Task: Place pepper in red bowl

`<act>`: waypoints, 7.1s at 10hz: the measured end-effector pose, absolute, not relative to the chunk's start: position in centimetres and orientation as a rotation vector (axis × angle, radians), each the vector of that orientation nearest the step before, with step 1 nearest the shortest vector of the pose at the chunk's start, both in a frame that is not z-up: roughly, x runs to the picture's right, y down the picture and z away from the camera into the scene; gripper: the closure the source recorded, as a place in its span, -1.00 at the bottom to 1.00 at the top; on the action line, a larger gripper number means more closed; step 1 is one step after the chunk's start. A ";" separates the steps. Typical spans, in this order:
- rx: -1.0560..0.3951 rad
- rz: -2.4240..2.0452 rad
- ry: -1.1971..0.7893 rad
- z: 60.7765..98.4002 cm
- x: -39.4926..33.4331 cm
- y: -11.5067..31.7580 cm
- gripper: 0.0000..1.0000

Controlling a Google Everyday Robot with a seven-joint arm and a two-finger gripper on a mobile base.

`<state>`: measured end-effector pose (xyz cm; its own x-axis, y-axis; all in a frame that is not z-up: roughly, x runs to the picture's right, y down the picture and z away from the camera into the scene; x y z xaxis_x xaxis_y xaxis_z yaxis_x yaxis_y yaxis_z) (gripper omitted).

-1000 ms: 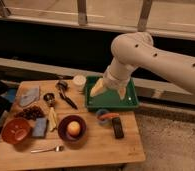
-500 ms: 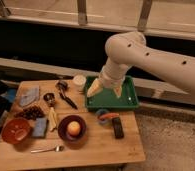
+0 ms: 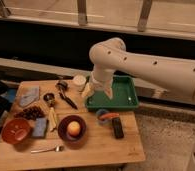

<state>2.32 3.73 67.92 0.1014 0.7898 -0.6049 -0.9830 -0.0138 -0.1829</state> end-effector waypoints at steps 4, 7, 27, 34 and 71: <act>-0.620 1.560 0.404 68.5 7.0 5.2 -0.60; -0.618 1.565 0.409 68.6 7.3 5.3 -0.60; -0.961 1.765 0.410 78.4 8.7 13.2 -0.60; -0.946 1.742 0.402 78.5 7.6 13.4 0.66; -1.135 0.662 -0.052 64.4 -35.1 9.3 1.00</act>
